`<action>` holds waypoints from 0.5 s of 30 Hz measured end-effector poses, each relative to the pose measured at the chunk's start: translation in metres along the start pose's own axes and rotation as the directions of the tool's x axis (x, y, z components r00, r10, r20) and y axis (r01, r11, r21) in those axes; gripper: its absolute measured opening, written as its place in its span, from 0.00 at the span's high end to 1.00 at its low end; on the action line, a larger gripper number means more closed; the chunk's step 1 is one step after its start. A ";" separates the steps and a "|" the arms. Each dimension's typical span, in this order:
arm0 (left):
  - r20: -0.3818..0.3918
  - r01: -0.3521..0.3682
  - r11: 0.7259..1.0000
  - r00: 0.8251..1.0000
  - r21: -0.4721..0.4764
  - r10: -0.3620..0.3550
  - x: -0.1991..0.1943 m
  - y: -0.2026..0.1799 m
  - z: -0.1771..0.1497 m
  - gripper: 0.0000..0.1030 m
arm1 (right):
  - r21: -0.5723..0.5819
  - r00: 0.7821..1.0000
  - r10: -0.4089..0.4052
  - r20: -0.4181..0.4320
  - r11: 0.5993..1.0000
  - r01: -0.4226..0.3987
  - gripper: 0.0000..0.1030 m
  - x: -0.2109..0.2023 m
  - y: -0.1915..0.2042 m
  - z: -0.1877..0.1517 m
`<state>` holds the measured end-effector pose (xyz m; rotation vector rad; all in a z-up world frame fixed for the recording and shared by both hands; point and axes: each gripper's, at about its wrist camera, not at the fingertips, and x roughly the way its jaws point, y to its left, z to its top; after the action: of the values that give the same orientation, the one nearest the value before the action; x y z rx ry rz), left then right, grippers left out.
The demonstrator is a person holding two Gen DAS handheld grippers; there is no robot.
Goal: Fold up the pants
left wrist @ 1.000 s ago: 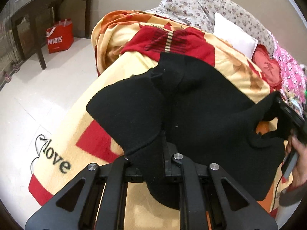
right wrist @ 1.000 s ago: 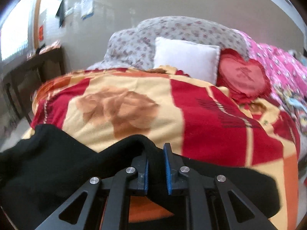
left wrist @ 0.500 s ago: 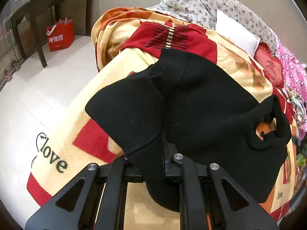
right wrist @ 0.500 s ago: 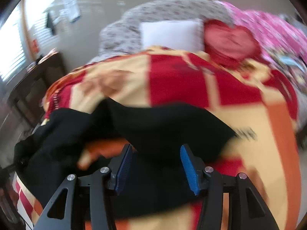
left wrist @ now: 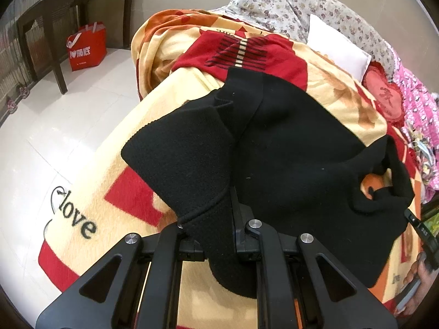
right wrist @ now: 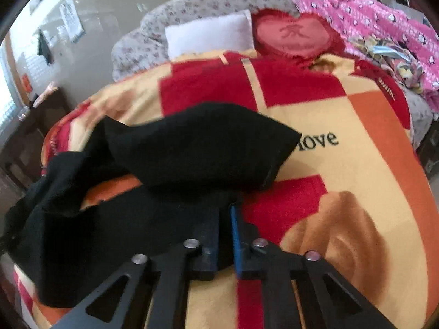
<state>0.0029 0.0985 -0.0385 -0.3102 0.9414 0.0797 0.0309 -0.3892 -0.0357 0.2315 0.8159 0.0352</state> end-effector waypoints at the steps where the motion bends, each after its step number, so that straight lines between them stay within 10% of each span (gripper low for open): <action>1: 0.001 0.012 1.000 1.000 -0.004 -0.012 -0.004 0.001 0.000 0.91 | 0.013 1.000 0.016 0.019 1.000 -0.016 0.94 -0.011 -0.001 0.001; 7: -0.005 0.066 0.998 0.998 -0.005 -0.066 -0.021 0.004 -0.009 0.91 | 0.039 0.992 -0.076 0.100 0.997 0.072 0.94 -0.093 -0.022 -0.011; 15: -0.063 0.039 0.999 0.997 -0.017 -0.040 -0.008 0.021 -0.027 0.73 | 0.024 0.969 -0.207 -0.139 0.977 0.212 0.90 -0.052 -0.051 -0.043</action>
<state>-0.0271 0.1106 -0.0519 -0.3471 0.9970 0.0412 -0.0391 -0.4372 -0.0384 0.1795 0.9737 -0.1652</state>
